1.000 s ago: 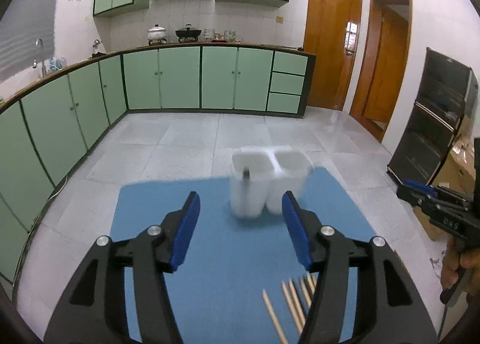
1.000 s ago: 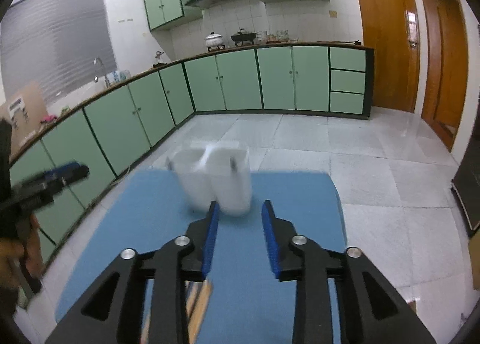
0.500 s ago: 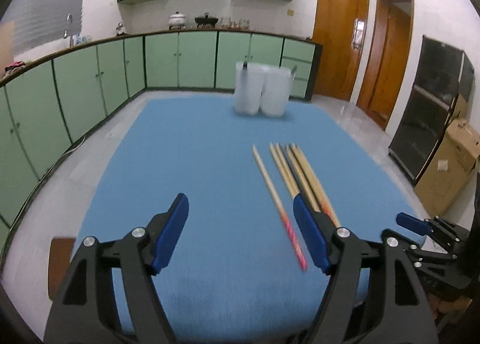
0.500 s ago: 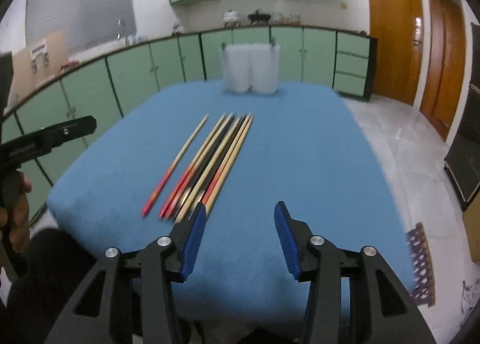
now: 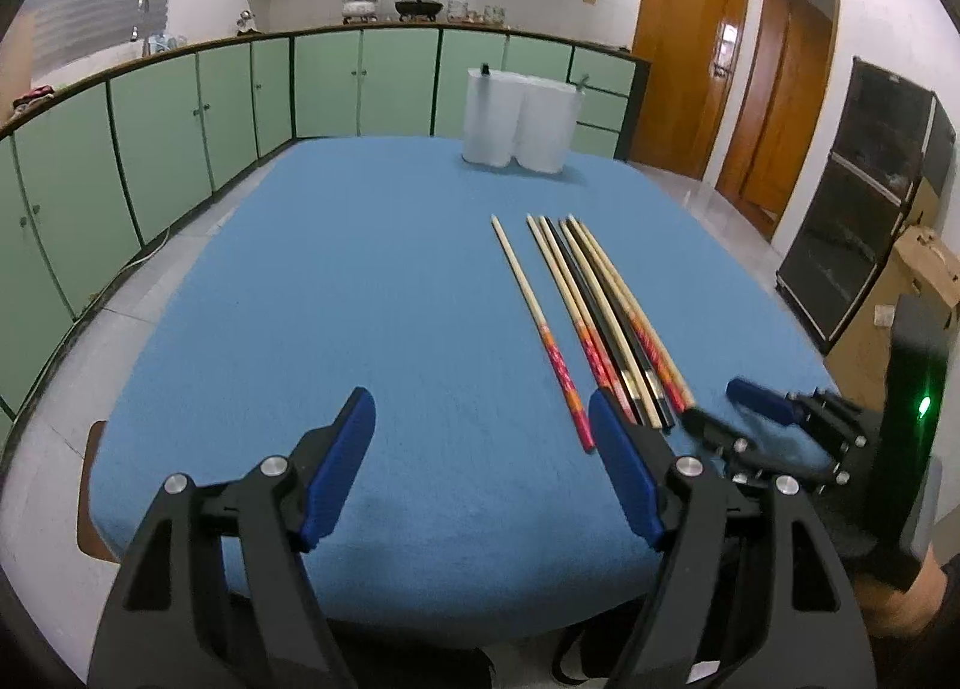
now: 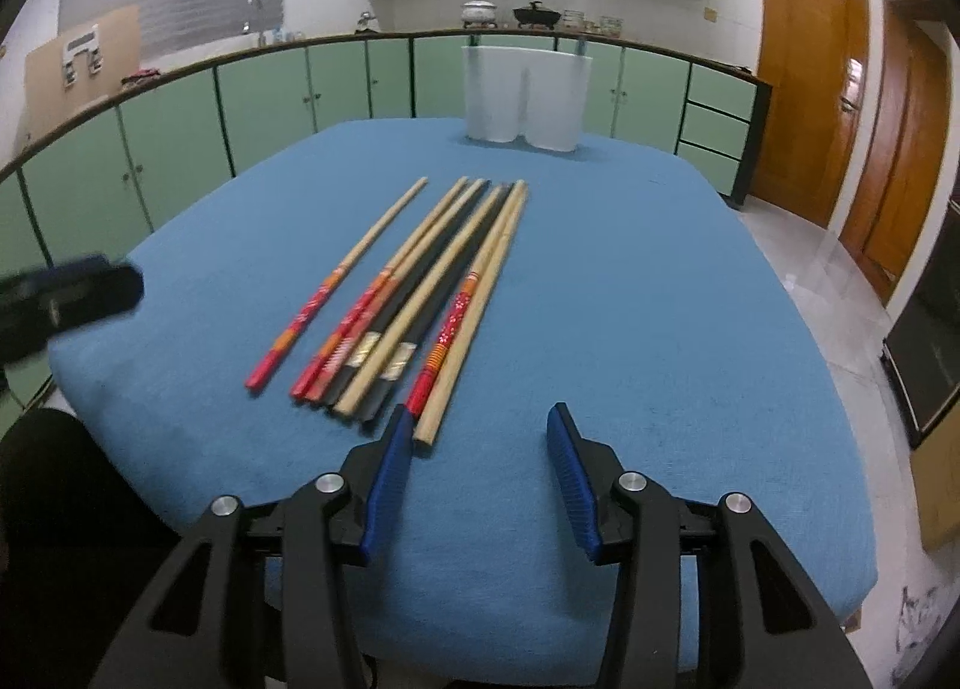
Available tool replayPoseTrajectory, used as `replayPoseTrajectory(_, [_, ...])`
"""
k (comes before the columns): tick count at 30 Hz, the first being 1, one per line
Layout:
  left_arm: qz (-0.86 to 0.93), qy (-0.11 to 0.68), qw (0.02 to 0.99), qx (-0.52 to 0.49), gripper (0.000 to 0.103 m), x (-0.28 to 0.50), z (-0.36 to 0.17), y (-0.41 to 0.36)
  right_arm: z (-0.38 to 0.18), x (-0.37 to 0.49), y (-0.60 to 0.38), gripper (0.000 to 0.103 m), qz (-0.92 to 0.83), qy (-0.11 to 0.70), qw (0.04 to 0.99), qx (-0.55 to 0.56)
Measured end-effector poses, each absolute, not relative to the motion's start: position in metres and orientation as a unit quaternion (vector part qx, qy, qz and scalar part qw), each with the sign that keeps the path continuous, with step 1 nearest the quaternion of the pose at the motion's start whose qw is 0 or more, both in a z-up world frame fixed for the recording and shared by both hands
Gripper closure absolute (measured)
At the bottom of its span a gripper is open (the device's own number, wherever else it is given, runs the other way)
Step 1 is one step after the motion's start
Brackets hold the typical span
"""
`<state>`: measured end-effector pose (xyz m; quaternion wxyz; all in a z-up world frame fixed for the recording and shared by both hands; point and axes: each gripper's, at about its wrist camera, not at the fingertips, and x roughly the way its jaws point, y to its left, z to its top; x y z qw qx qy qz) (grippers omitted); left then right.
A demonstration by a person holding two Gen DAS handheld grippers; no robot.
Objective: Organize utensils
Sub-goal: 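Grasp a plain wooden chopstick with the right tool while the left tool grasps a red-patterned chopstick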
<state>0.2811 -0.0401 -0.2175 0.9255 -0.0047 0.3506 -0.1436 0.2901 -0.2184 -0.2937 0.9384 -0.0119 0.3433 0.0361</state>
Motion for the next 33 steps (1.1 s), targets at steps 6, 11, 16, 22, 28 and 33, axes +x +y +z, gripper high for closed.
replayPoseTrajectory(6, [-0.147,0.370,0.917,0.016,0.031,0.287,-0.240,-0.062,-0.293,0.288,-0.232,0.057,0.036,0.341,0.939,-0.012])
replayPoseTrajectory(11, [-0.139,0.389,0.910,0.032,0.032,0.296,-0.256,-0.075,-0.294,0.294,-0.238,0.062,0.032,0.339,0.940,-0.006])
replayPoseTrajectory(16, [-0.131,0.382,0.913,0.049,0.033,0.299,-0.260,-0.083,-0.294,0.299,-0.233,0.087,0.041,0.336,0.941,-0.015])
replayPoseTrajectory(22, [-0.124,0.363,0.921,0.060,0.065,0.300,-0.260,-0.087,-0.295,0.304,-0.244,0.096,0.021,0.335,0.942,0.006])
replayPoseTrajectory(28, [-0.109,0.360,0.926,0.045,0.094,0.304,-0.258,-0.079,-0.295,0.304,-0.248,0.096,0.011,0.333,0.943,0.009])
replayPoseTrajectory(33, [-0.078,0.360,0.929,0.029,0.094,0.309,-0.256,-0.066,-0.296,0.304,-0.253,0.096,-0.012,0.331,0.943,0.013])
